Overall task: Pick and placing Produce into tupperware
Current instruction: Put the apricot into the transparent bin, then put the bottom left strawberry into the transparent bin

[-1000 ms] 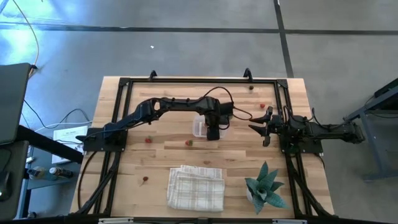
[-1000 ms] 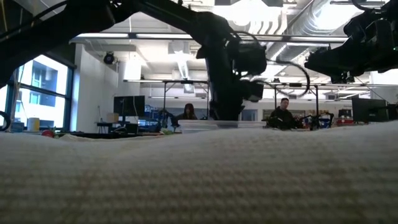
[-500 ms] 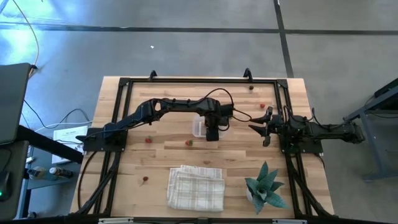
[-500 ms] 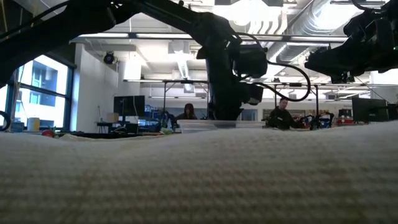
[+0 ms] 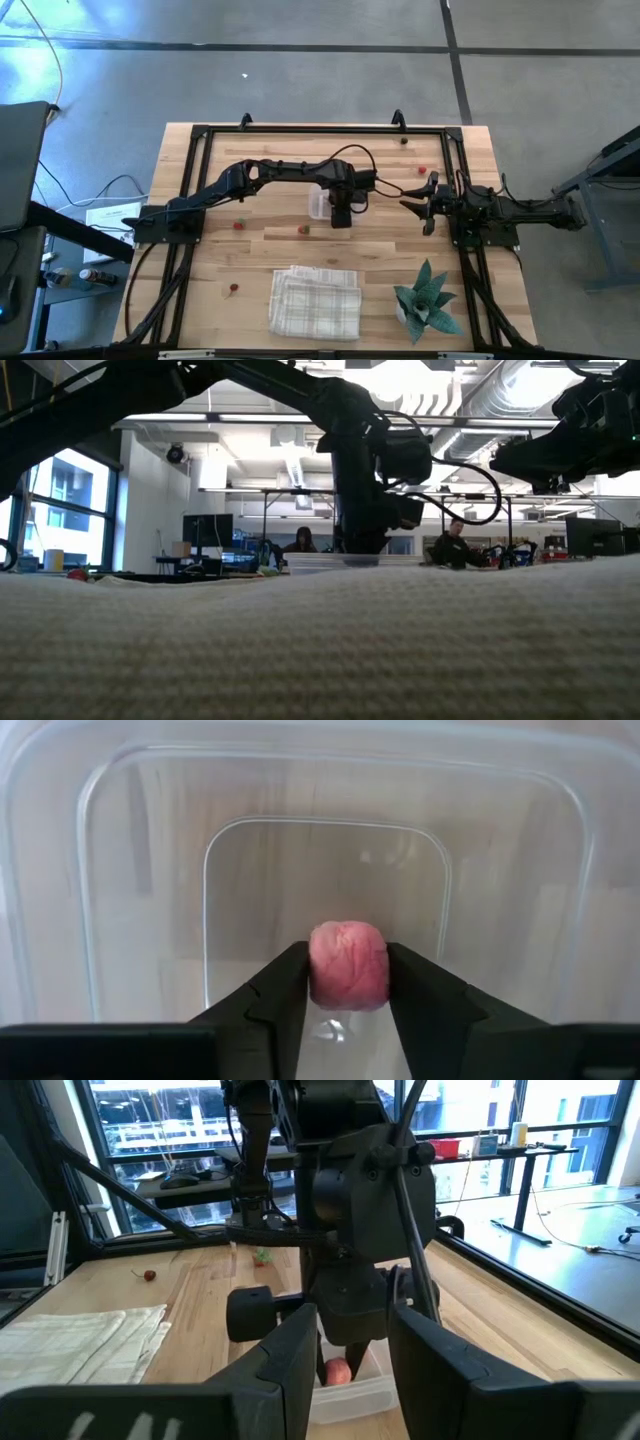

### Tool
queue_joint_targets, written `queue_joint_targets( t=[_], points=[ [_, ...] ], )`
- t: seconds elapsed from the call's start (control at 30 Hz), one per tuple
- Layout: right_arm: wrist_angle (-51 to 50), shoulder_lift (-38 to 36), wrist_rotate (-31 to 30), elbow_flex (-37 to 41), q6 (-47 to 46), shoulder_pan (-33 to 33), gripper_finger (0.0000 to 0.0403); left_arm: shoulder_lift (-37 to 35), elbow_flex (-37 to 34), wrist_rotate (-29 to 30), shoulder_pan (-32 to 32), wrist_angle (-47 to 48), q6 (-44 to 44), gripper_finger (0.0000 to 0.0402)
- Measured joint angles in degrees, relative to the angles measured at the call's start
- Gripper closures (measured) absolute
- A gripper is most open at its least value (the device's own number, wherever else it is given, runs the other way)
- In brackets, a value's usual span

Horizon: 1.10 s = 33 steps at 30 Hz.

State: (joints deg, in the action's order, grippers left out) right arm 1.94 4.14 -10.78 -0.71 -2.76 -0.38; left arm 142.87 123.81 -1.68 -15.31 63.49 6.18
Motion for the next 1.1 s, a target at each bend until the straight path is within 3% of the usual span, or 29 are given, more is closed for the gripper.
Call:
queue_joint_targets(
  t=[0.2, 0.73, 1.1],
  points=[
    [0.0, 0.0, 0.0, 0.0, 0.0, 0.0, 0.0286, 0.0, 0.0, 1.1, 0.0, 1.0, -0.4, 0.0251],
    [0.0, 0.0, 0.0, 0.0, 0.0, 0.0, 0.0286, 0.3, 9.9, 4.1, 0.0, 6.8, -1.1, 0.0275],
    [0.0, 0.0, 0.0, 0.0, 0.0, 0.0, 0.0286, -0.2, 11.2, 5.7, -0.1, 20.1, -9.7, 0.0275]
  ],
)
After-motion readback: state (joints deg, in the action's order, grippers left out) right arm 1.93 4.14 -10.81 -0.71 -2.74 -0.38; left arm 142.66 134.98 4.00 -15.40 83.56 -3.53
